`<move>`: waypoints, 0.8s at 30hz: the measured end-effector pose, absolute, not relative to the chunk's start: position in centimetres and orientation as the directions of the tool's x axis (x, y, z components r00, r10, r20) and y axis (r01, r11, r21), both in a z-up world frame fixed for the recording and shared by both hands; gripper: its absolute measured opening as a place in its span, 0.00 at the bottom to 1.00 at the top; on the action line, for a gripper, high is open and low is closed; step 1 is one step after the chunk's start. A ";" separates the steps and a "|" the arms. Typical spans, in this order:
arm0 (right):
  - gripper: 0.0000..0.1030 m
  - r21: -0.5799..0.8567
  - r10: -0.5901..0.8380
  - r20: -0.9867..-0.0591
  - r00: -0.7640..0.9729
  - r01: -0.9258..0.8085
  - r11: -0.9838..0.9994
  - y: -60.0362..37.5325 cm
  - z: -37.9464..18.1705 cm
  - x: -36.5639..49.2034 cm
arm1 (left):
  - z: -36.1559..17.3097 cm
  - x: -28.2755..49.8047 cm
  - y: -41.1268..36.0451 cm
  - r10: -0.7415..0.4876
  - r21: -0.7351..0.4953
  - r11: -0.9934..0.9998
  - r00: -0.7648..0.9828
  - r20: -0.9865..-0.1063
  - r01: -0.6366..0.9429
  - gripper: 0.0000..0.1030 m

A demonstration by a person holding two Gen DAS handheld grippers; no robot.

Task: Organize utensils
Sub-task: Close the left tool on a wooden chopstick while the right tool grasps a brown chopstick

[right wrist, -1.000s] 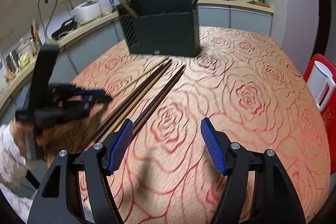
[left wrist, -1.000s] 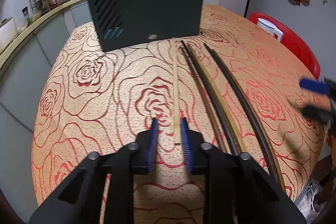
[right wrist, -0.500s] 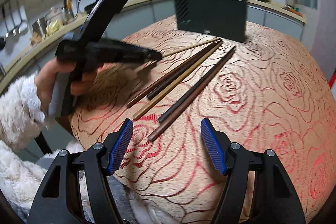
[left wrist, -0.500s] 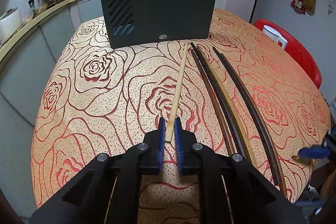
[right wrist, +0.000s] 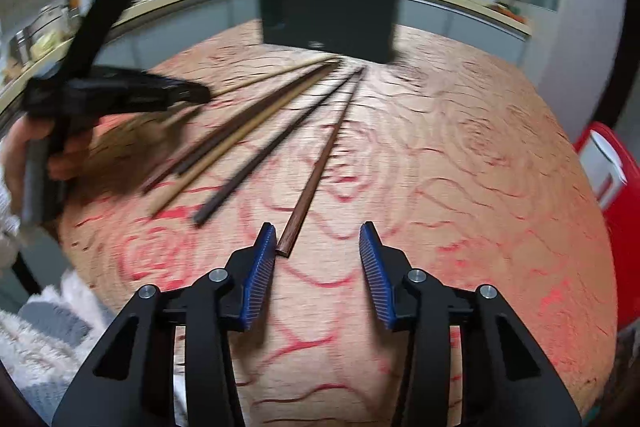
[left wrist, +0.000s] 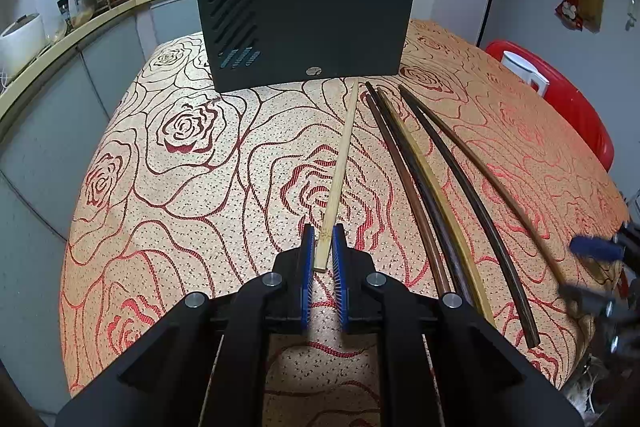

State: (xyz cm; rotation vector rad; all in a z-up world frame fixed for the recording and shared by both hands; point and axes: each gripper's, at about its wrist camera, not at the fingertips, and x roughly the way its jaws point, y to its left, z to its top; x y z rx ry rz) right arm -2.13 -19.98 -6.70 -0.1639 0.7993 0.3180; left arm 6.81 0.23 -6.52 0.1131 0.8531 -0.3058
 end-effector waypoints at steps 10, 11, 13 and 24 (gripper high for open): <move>0.29 0.017 0.253 -0.700 0.667 -0.339 0.941 -19.9 -7.1 -2.1 | -6.6 6.7 0.4 -0.238 -0.044 0.949 0.620 -0.747 0.311 0.09; 0.28 0.021 0.254 -0.697 0.670 -0.335 0.942 -19.9 -7.1 -2.0 | -6.6 6.7 0.4 -0.242 -0.047 0.949 0.620 -0.747 0.313 0.09; 0.25 0.020 0.255 -0.691 0.676 -0.335 0.942 -19.8 -7.1 -2.1 | -6.6 6.6 0.3 -0.253 -0.056 0.946 0.617 -0.746 0.320 0.09; 0.10 0.045 0.260 -0.679 0.686 -0.314 0.948 -20.3 -7.2 -1.3 | -6.5 6.7 0.3 -0.257 -0.066 0.947 0.617 -0.744 0.316 0.07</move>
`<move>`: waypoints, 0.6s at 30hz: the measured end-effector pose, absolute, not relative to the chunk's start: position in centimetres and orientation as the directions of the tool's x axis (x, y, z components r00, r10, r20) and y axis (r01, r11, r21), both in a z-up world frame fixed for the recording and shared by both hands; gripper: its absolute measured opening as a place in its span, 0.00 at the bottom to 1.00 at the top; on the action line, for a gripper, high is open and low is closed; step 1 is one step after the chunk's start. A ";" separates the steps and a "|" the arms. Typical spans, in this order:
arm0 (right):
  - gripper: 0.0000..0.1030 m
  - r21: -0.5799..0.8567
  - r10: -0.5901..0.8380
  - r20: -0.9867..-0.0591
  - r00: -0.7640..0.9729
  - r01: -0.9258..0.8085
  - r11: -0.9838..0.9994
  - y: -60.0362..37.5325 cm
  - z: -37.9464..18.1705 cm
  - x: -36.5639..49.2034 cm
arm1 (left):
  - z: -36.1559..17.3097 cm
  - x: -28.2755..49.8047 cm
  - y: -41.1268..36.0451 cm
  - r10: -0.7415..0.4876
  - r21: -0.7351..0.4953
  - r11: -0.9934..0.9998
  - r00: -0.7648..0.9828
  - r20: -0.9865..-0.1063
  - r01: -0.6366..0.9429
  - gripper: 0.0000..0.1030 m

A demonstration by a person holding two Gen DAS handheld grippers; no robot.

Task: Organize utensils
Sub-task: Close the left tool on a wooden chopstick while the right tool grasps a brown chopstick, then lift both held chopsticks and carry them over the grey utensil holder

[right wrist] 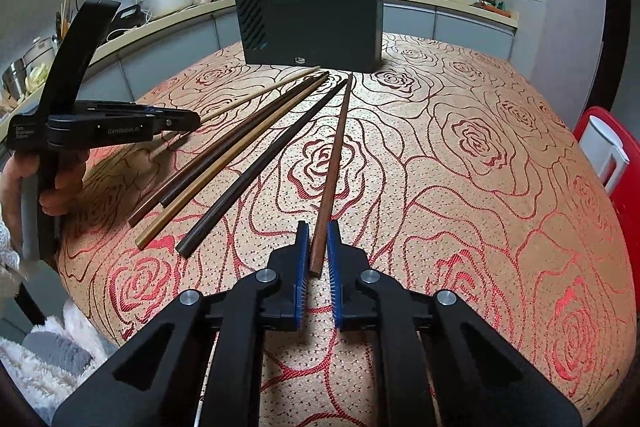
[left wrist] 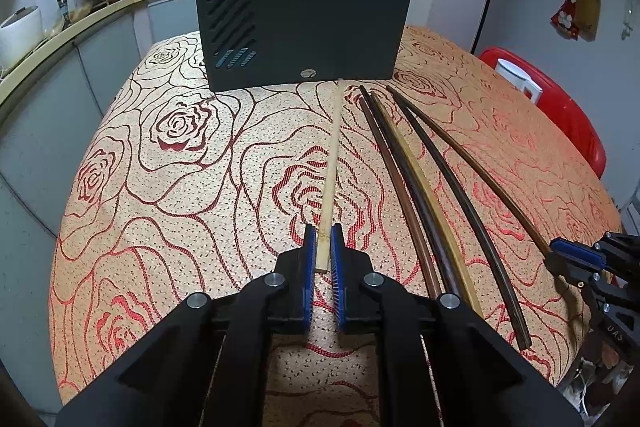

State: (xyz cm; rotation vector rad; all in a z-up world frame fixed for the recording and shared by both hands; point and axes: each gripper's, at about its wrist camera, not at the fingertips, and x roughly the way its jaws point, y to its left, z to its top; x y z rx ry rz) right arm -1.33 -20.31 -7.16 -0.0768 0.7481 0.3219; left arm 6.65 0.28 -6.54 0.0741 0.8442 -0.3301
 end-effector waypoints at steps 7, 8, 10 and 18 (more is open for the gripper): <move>0.08 0.058 0.234 -0.679 0.696 -0.268 0.962 -21.4 -6.5 -1.1 | -5.7 6.3 0.4 -0.250 -0.056 0.948 0.622 -0.742 0.313 0.06; 0.07 0.063 0.235 -0.674 0.700 -0.262 0.963 -21.7 -6.3 -1.2 | -5.4 6.2 0.5 -0.248 -0.055 0.949 0.628 -0.738 0.311 0.06; 0.07 0.077 0.240 -0.658 0.714 -0.252 0.965 -22.4 -5.5 -1.2 | -4.5 5.8 0.9 -0.246 -0.052 0.951 0.645 -0.724 0.304 0.06; 0.07 0.075 0.250 -0.563 0.787 -0.253 0.965 -23.9 -0.3 -1.2 | 0.3 4.1 2.6 -0.252 -0.059 0.958 0.719 -0.648 0.282 0.06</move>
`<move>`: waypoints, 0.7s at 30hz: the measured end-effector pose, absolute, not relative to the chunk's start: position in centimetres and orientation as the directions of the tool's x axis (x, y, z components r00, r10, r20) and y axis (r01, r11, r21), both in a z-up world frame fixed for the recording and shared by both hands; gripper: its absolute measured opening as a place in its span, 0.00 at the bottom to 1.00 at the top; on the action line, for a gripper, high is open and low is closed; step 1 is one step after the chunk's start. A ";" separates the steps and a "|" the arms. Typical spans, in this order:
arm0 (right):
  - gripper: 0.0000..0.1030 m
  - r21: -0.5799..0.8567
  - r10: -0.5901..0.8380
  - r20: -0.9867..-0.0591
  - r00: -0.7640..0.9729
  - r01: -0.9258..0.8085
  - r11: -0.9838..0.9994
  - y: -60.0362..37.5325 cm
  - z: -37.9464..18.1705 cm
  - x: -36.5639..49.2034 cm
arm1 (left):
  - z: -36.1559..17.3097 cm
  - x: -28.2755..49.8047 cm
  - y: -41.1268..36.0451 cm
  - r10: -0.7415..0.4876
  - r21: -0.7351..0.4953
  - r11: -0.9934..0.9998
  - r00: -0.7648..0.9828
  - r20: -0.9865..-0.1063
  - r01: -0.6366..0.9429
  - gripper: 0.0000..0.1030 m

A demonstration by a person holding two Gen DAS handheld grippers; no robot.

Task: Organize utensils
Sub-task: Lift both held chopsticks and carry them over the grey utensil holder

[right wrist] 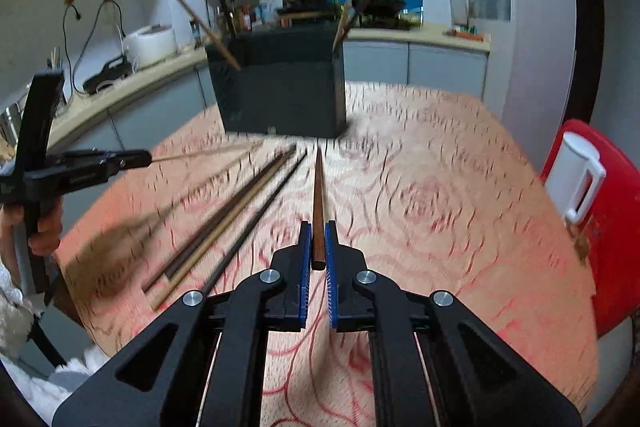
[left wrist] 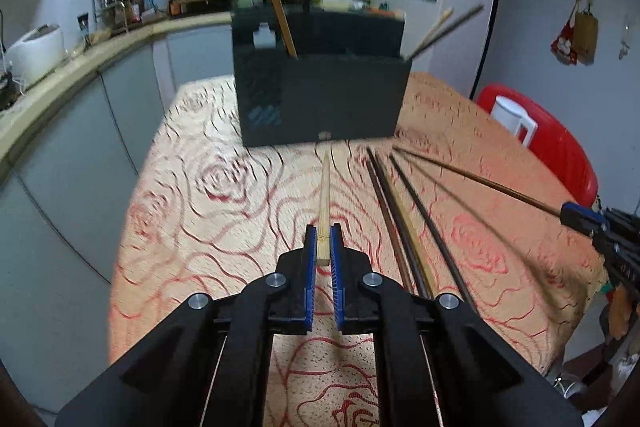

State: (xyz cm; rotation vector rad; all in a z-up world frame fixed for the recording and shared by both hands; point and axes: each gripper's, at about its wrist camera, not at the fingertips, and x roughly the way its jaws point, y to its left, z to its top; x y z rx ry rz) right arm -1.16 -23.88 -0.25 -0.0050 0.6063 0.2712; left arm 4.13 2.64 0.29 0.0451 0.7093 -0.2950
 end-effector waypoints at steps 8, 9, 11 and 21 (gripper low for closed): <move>0.07 0.072 0.280 -0.472 0.836 -0.279 0.957 -24.5 4.6 1.0 | 4.5 3.6 3.5 -0.239 -0.024 0.961 0.782 -0.575 0.276 0.06; 0.07 0.075 0.284 -0.462 0.840 -0.282 0.957 -24.5 5.0 1.3 | 5.1 3.8 3.6 -0.238 -0.021 0.961 0.789 -0.567 0.275 0.06; 0.07 0.084 0.293 -0.442 0.848 -0.287 0.954 -24.5 6.1 2.0 | 5.8 4.2 3.8 -0.239 -0.023 0.962 0.796 -0.556 0.273 0.06; 0.07 0.155 0.347 -0.401 0.848 -0.311 0.938 -24.9 10.9 6.8 | 9.0 7.8 4.1 -0.270 -0.059 0.956 0.784 -0.559 0.287 0.06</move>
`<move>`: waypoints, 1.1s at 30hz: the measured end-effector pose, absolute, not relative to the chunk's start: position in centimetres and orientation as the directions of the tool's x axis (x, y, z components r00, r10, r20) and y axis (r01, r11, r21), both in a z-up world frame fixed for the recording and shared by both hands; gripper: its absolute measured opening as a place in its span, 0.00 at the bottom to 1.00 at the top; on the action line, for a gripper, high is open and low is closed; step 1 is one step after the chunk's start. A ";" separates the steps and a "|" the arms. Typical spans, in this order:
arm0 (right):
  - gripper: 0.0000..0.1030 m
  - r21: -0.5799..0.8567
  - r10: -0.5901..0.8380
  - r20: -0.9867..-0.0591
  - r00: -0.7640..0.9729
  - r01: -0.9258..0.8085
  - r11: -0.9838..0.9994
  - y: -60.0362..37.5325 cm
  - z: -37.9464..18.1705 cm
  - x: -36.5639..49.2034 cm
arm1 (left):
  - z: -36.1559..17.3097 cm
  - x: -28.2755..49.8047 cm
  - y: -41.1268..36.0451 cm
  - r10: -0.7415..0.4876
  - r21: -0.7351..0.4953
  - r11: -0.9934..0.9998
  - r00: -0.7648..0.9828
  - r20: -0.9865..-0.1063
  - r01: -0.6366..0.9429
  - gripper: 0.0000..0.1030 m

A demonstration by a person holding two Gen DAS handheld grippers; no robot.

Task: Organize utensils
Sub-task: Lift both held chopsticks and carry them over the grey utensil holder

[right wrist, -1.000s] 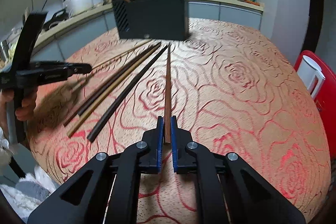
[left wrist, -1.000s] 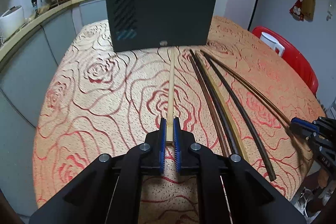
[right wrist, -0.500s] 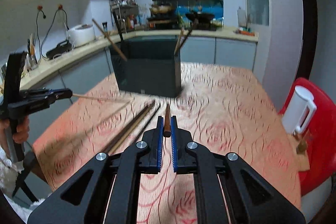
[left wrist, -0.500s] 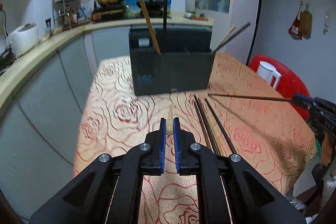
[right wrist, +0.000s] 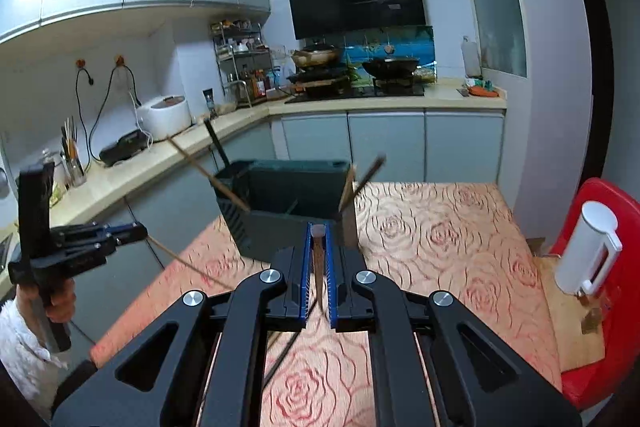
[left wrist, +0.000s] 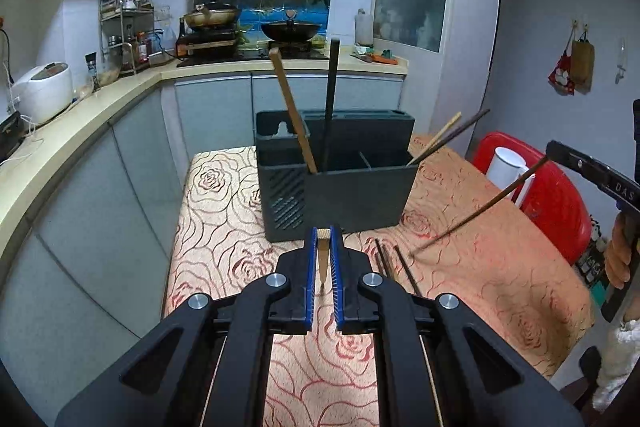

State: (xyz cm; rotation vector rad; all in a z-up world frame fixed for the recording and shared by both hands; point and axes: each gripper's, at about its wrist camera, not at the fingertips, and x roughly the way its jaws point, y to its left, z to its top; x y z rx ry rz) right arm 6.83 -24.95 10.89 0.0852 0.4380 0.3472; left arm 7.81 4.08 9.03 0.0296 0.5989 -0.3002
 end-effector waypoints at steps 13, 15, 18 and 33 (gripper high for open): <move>0.07 0.126 0.365 -0.297 0.882 -0.342 0.931 -24.0 18.4 9.4 | 18.6 10.8 0.7 -0.321 -0.030 0.936 0.816 -0.480 0.350 0.06; 0.07 0.136 0.367 -0.281 0.887 -0.342 0.930 -24.1 19.5 10.2 | 19.7 11.3 -0.1 -0.318 -0.017 0.936 0.825 -0.466 0.351 0.06; 0.07 0.134 0.359 -0.252 0.899 -0.335 0.933 -23.8 20.7 11.2 | 21.2 12.1 -1.3 -0.309 0.003 0.938 0.841 -0.443 0.347 0.06; 0.07 0.106 0.304 -0.246 0.920 -0.286 0.952 -21.2 20.0 17.9 | 19.1 18.0 -4.5 -0.243 0.034 0.955 0.844 -0.479 0.294 0.06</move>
